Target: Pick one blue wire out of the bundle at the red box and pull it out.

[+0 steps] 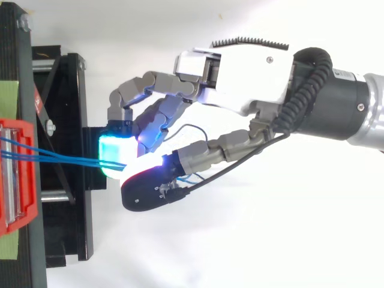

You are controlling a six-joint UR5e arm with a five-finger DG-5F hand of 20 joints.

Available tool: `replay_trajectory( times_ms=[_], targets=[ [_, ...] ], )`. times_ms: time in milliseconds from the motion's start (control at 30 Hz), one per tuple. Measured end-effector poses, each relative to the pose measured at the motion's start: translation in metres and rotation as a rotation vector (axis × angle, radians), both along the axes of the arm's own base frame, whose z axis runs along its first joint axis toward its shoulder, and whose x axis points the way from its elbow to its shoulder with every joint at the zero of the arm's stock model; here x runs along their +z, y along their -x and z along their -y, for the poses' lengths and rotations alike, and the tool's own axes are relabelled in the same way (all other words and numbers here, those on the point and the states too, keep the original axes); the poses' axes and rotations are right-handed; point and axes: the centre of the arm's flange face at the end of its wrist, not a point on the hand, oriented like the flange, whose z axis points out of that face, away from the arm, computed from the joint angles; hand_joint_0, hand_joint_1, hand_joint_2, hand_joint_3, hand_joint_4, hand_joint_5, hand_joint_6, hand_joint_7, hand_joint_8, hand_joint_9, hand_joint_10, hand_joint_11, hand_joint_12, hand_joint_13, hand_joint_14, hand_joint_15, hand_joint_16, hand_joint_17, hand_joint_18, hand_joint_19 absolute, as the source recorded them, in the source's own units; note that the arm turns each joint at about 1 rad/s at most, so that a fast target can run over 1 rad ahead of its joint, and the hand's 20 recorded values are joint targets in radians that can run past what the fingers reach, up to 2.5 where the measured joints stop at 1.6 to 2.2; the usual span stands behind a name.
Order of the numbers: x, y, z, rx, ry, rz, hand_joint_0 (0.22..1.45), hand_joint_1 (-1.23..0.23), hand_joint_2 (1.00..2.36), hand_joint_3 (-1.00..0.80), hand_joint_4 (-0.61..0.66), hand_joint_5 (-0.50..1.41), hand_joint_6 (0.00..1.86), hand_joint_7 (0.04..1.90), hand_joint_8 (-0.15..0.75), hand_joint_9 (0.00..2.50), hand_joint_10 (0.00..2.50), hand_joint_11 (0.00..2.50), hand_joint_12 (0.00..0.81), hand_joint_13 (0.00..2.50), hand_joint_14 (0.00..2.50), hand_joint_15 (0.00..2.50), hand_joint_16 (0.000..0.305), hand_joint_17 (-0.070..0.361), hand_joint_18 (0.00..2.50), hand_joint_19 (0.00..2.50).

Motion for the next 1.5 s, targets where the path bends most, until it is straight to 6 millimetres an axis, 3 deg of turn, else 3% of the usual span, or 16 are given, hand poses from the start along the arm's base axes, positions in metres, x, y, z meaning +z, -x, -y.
replay_trajectory(
  times_ms=[100, 133, 200, 300, 467, 633, 733, 867, 967, 1067, 1133, 1233, 1433, 1500],
  targets=[
    [0.0001, 0.0001, 0.0009, -0.003, 0.002, 0.000, 0.61, -0.77, 1.01, -0.17, 0.36, -0.08, 0.56, 1.30, 0.283, 1.10, 0.02, 0.75, 0.391, 0.70, 0.02, 0.39, 0.064, 0.143, 0.54, 0.36],
    [0.0001, 0.0001, 0.0011, -0.005, 0.003, 0.000, 0.62, -0.76, 1.02, -0.17, 0.32, -0.10, 0.59, 1.27, 0.279, 1.06, 0.02, 0.81, 0.383, 0.69, 0.02, 0.40, 0.061, 0.138, 0.53, 0.35],
    [0.0000, 0.0002, 0.0016, -0.013, 0.003, 0.000, 0.65, -0.84, 1.02, -0.16, 0.28, -0.15, 0.74, 1.04, 0.279, 1.03, 0.03, 0.92, 0.379, 0.68, 0.02, 0.41, 0.059, 0.133, 0.53, 0.34],
    [0.0004, 0.0002, 0.0026, -0.020, 0.002, 0.002, 0.65, -0.86, 1.02, -0.14, 0.33, -0.17, 0.80, 0.97, 0.284, 1.04, 0.02, 0.99, 0.380, 0.68, 0.02, 0.41, 0.059, 0.134, 0.53, 0.34],
    [0.0003, 0.0004, 0.0025, -0.022, 0.002, 0.001, 0.63, -0.73, 1.00, -0.05, 0.41, -0.12, 0.70, 1.09, 0.326, 1.13, 0.02, 0.78, 0.434, 0.75, 0.01, 0.37, 0.073, 0.164, 0.64, 0.34],
    [0.0003, 0.0004, 0.0024, -0.023, 0.003, 0.000, 0.66, -0.63, 1.00, -0.03, 0.37, -0.08, 0.61, 1.24, 0.311, 1.14, 0.02, 0.71, 0.416, 0.76, 0.01, 0.39, 0.070, 0.158, 0.62, 0.36],
    [0.0001, 0.0004, 0.0023, -0.023, 0.004, 0.000, 0.66, -0.65, 1.01, -0.04, 0.36, -0.13, 0.70, 1.05, 0.317, 1.09, 0.02, 0.85, 0.410, 0.74, 0.02, 0.40, 0.066, 0.149, 0.59, 0.35],
    [0.0002, 0.0004, 0.0027, -0.023, 0.003, 0.000, 0.65, -0.78, 1.01, -0.06, 0.37, -0.16, 0.79, 0.97, 0.318, 1.05, 0.02, 0.92, 0.409, 0.71, 0.02, 0.41, 0.066, 0.148, 0.58, 0.34],
    [0.0001, 0.0004, 0.0025, -0.023, 0.003, 0.000, 0.62, -0.77, 1.01, -0.06, 0.41, -0.13, 0.72, 1.06, 0.322, 1.11, 0.02, 0.79, 0.421, 0.73, 0.01, 0.38, 0.070, 0.158, 0.61, 0.35],
    [0.0002, 0.0004, 0.0026, -0.023, 0.003, 0.000, 0.64, -0.66, 1.01, -0.05, 0.39, -0.07, 0.56, 1.32, 0.299, 1.11, 0.02, 0.65, 0.410, 0.74, 0.01, 0.38, 0.069, 0.154, 0.60, 0.36],
    [0.0002, 0.0005, 0.0027, -0.023, 0.003, 0.000, 0.65, -0.62, 1.01, -0.04, 0.35, -0.07, 0.56, 1.35, 0.300, 1.11, 0.02, 0.67, 0.406, 0.74, 0.01, 0.38, 0.066, 0.149, 0.60, 0.36],
    [0.0002, 0.0005, 0.0026, -0.023, 0.003, 0.000, 0.67, -0.60, 1.01, -0.04, 0.35, -0.12, 0.69, 1.11, 0.303, 1.04, 0.02, 0.83, 0.397, 0.72, 0.02, 0.40, 0.062, 0.140, 0.57, 0.36],
    [0.0001, 0.0004, 0.0025, -0.023, 0.004, 0.000, 0.65, -0.67, 1.01, 0.07, 0.40, -0.14, 0.75, 1.03, 0.321, 1.04, 0.02, 0.90, 0.416, 0.71, 0.02, 0.41, 0.067, 0.150, 0.59, 0.34],
    [0.0002, 0.0004, 0.0024, -0.023, 0.004, 0.000, 0.63, -0.78, 1.00, 0.02, 0.44, -0.16, 0.82, 0.96, 0.353, 1.05, 0.02, 0.95, 0.441, 0.71, 0.02, 0.39, 0.071, 0.161, 0.61, 0.33]
  ],
)
